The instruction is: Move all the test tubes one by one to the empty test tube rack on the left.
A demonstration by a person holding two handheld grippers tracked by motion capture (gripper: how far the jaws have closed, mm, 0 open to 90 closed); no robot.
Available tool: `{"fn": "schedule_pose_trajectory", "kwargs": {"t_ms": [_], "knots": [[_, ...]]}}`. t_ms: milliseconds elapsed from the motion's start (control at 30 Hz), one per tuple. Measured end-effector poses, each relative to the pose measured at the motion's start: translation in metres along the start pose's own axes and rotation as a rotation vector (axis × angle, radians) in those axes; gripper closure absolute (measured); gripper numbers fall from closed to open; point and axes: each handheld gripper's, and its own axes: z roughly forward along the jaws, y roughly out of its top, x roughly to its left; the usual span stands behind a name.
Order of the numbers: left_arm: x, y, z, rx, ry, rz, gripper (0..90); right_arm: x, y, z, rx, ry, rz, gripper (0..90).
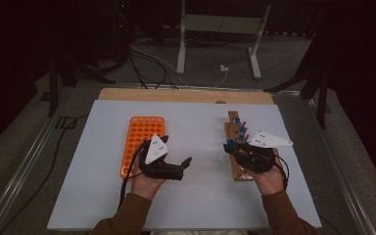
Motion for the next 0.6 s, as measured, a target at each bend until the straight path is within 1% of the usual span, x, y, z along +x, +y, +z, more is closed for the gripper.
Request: {"fn": "schedule_pose_trajectory", "kwargs": {"t_ms": [100, 200, 233, 267, 300, 367, 433, 467, 533, 567, 600], "knots": [[-0.004, 0.001, 0.008, 0.003, -0.009, 0.0, 2.2, 0.003, 0.002, 0.003, 0.002, 0.011, 0.009, 76.5], [-0.01, 0.002, 0.016, 0.005, -0.025, 0.004, 3.6, 0.006, 0.003, 0.006, 0.004, 0.022, 0.006, 76.5], [-0.012, 0.003, 0.018, 0.007, -0.031, 0.007, 4.9, 0.009, 0.004, 0.008, 0.006, 0.03, 0.002, 76.5], [-0.016, 0.005, 0.023, 0.01, -0.048, 0.008, 5.5, 0.011, 0.004, 0.009, 0.007, 0.033, -0.001, 76.6], [-0.016, 0.005, 0.023, 0.01, -0.048, 0.008, 6.5, 0.011, 0.004, 0.009, 0.007, 0.033, -0.001, 76.6], [-0.021, 0.006, 0.028, 0.015, -0.066, 0.005, 7.4, 0.013, 0.005, 0.011, 0.007, 0.039, -0.005, 76.5], [-0.024, 0.006, 0.033, 0.02, -0.08, 0.0, 11.8, 0.016, 0.007, 0.014, 0.009, 0.049, -0.005, 76.5], [-0.025, 0.006, 0.035, 0.018, -0.091, -0.004, 15.7, 0.017, 0.007, 0.015, 0.008, 0.053, -0.007, 76.5], [-0.028, 0.007, 0.039, 0.013, -0.103, -0.006, 17.5, 0.018, 0.008, 0.015, 0.008, 0.055, -0.008, 76.5], [-0.03, 0.007, 0.04, 0.012, -0.109, -0.005, 23.7, 0.02, 0.009, 0.017, 0.008, 0.061, -0.012, 76.5], [-0.031, 0.007, 0.042, 0.011, -0.115, 0.0, 26.0, 0.021, 0.009, 0.017, 0.007, 0.064, -0.012, 76.5]]}}
